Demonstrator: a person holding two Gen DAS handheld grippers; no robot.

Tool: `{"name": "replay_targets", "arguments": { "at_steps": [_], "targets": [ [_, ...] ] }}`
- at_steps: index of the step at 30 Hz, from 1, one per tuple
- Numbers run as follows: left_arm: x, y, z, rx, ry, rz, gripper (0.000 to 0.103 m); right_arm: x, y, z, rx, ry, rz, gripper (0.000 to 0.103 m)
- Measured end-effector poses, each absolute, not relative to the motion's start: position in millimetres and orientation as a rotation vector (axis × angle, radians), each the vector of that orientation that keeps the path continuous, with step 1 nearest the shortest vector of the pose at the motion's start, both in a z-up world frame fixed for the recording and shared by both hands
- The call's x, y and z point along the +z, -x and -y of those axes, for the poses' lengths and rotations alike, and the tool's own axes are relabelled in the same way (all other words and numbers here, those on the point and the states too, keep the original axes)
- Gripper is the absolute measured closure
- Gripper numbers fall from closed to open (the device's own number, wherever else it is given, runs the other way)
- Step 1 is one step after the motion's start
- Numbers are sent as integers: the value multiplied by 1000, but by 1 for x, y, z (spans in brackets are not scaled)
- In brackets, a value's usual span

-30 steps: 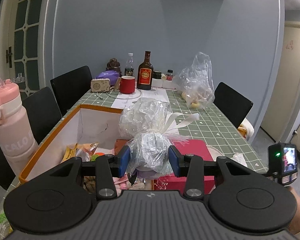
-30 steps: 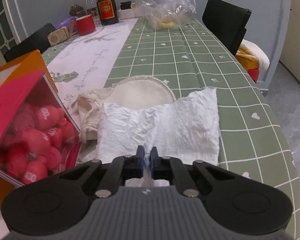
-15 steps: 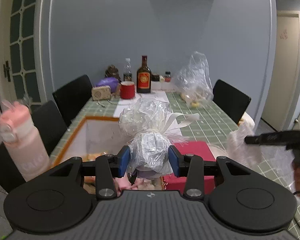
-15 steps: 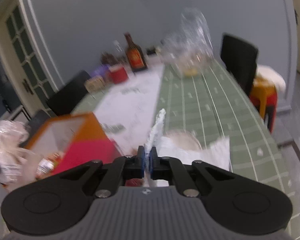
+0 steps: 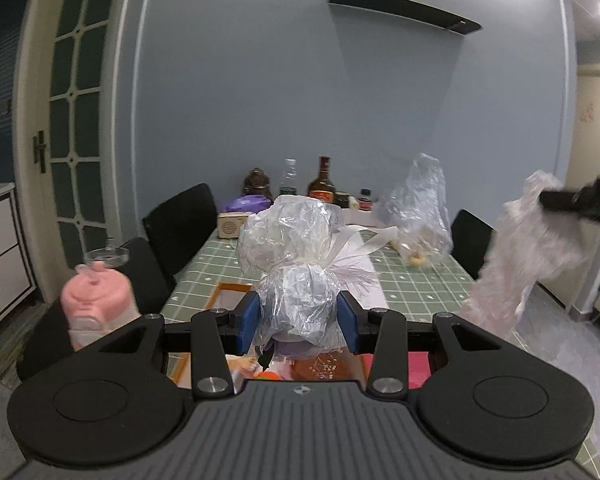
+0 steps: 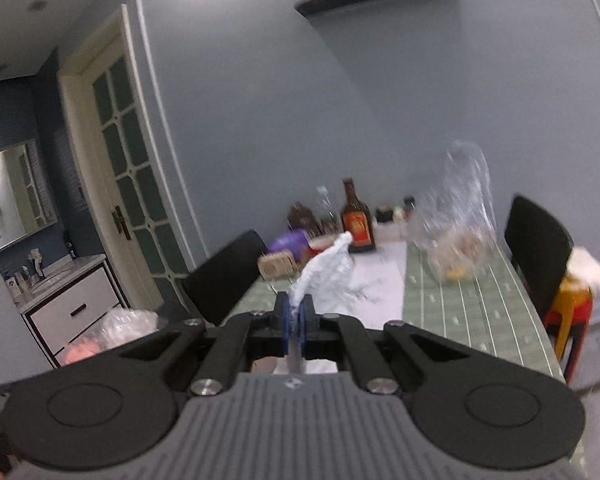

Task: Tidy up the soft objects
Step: 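Carry the bag and tissue to the box, opening the right tool to drop the tissue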

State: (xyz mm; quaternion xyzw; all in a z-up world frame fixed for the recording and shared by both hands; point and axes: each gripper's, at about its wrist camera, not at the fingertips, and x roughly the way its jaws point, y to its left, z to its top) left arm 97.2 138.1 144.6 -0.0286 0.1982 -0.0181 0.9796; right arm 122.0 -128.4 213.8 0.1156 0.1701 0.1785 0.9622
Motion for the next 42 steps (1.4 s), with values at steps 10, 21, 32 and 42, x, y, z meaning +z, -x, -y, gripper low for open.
{"name": "replay_targets", "arguments": {
  "at_steps": [10,21,32,42],
  "targets": [
    [140,-125,-185,9,107,-422,55,270,-136,56,446,-161,-283,101],
    [121,-162,-212,38,206,-397,55,261,-178,-13,546,-135,-293,101],
    [94,-190,-207,2,167,-471,56,190,-253,-64,493,-7,-438,101],
    [85,-189,-202,-74,153,-522,56,82,-321,-88,516,-26,-759,101]
  ]
}}
